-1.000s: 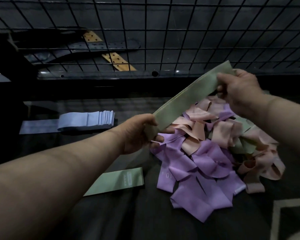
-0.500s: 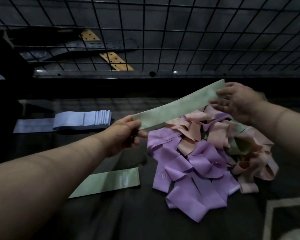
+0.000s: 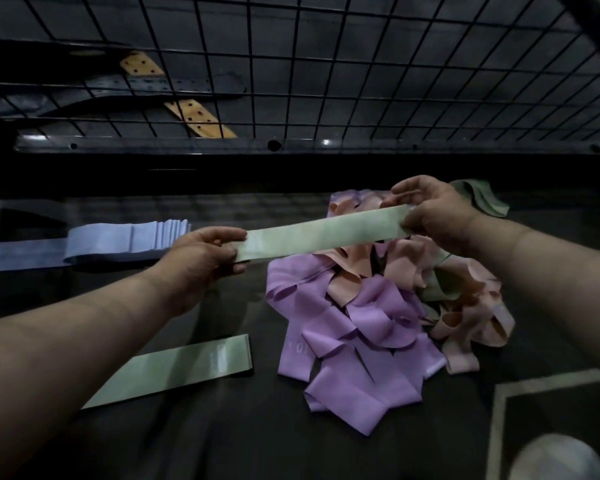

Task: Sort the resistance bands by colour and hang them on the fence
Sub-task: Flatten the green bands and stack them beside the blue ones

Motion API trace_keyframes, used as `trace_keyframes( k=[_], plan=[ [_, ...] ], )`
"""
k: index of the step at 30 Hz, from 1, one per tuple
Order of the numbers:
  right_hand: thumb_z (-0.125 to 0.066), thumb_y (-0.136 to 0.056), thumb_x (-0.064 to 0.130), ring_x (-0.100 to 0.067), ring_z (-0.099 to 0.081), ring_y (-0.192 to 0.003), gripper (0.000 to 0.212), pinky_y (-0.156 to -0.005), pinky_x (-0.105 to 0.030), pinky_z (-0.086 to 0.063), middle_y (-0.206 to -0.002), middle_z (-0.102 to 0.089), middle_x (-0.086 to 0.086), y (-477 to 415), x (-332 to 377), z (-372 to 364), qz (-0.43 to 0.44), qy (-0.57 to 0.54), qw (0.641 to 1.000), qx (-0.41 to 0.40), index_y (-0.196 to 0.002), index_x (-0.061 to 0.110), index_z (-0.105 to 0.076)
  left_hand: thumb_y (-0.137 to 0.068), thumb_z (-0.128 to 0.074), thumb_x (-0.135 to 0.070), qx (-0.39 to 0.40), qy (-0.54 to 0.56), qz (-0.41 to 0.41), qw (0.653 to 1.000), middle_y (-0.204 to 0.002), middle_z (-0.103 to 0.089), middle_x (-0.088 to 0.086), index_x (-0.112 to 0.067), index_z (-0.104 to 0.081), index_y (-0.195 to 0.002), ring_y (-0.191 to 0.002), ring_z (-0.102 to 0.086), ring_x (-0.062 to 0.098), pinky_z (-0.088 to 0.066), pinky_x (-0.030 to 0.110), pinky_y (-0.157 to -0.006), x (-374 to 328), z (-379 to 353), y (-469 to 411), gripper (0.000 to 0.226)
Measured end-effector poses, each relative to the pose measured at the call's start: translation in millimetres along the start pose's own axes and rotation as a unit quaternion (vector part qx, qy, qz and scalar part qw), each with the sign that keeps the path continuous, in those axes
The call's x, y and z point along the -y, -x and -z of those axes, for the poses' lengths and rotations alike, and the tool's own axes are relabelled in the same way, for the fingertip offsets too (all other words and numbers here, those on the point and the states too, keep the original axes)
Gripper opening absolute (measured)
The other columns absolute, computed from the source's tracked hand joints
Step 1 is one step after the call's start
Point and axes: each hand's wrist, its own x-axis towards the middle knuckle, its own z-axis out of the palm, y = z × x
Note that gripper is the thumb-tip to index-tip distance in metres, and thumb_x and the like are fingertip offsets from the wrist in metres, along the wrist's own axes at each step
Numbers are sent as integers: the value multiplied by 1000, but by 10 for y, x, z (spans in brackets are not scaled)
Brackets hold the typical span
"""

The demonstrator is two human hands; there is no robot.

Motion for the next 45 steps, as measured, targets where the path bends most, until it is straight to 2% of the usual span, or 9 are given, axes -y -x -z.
trace_keyframes(
  k=[9,15,20,23,30,34,38,42,45],
  plan=[
    [-42,-74,-26,-31,-57,-94,54,-66,-28,-46,-109,-62,-20,-29,-47,29,-70,-62,994,54,-116,2,-61,-89,-54,13,1,83,20,996,-79,-72,4,-8,-62,-100,-68,-71,14,-59,23,-61,-20,16,5,26],
    [-46,-68,-18,-25,-48,-68,48,-48,-25,-38,-90,-69,-17,147,119,-270,-91,21,982,162,-109,2,-61,-95,-51,-1,53,61,53,995,-79,-67,0,-15,-63,-102,-61,-64,8,-48,19,-51,-68,51,55,20],
    [-76,-80,18,-27,-68,-89,37,-79,-40,-52,-99,-71,-6,410,512,-745,42,318,906,276,-115,18,-63,-94,-54,-6,130,-25,12,991,-76,-67,-5,-18,-67,-95,-67,-59,8,-43,24,-65,-193,-69,128,18],
    [-61,-91,47,-15,-64,-95,45,-85,-29,-50,-110,-66,6,579,660,-1127,150,436,859,223,-130,25,-53,-91,-56,-4,180,-10,10,984,-85,-67,-1,-16,-67,-97,-76,-61,11,-48,26,-76,-182,-174,205,17],
    [-62,-95,33,-16,-64,-79,17,-72,-31,-52,-85,-68,0,661,820,-1425,185,403,874,199,-93,16,-66,-93,-61,-27,187,52,16,981,-78,-69,0,-12,-67,-89,-73,-67,12,-54,25,-73,-162,-140,268,17],
    [-57,-95,16,-8,-52,-50,22,-47,-22,-40,-63,-58,1,617,932,-1525,115,199,965,127,-74,19,-60,-93,-48,-58,227,51,53,971,-99,-70,5,-16,-65,-111,-89,-66,19,-53,34,-88,-198,-175,339,49],
    [-51,-91,12,-22,-53,-61,21,-57,-34,-46,-66,-53,-5,593,1093,-1523,65,75,991,95,-71,17,-55,-88,-62,-22,269,21,44,962,-107,-71,10,-11,-66,-114,-94,-68,22,-47,41,-102,-58,-174,515,28],
    [-46,-88,3,-16,-53,-48,18,-49,-26,-46,-62,-52,-5,640,1156,-1570,-32,-124,990,65,-73,11,-52,-87,-65,-8,298,4,58,953,-91,-74,7,-10,-70,-103,-78,-71,17,-57,27,-74,-5,143,658,16],
    [-46,-82,-3,-18,-48,-50,19,-45,-22,-41,-61,-47,-5,689,1081,-1677,-68,-121,990,39,-68,10,-49,-82,-67,-12,289,-61,90,951,-77,-69,3,-18,-75,-85,-62,-64,14,-51,26,-61,-14,616,751,10]
  ],
)
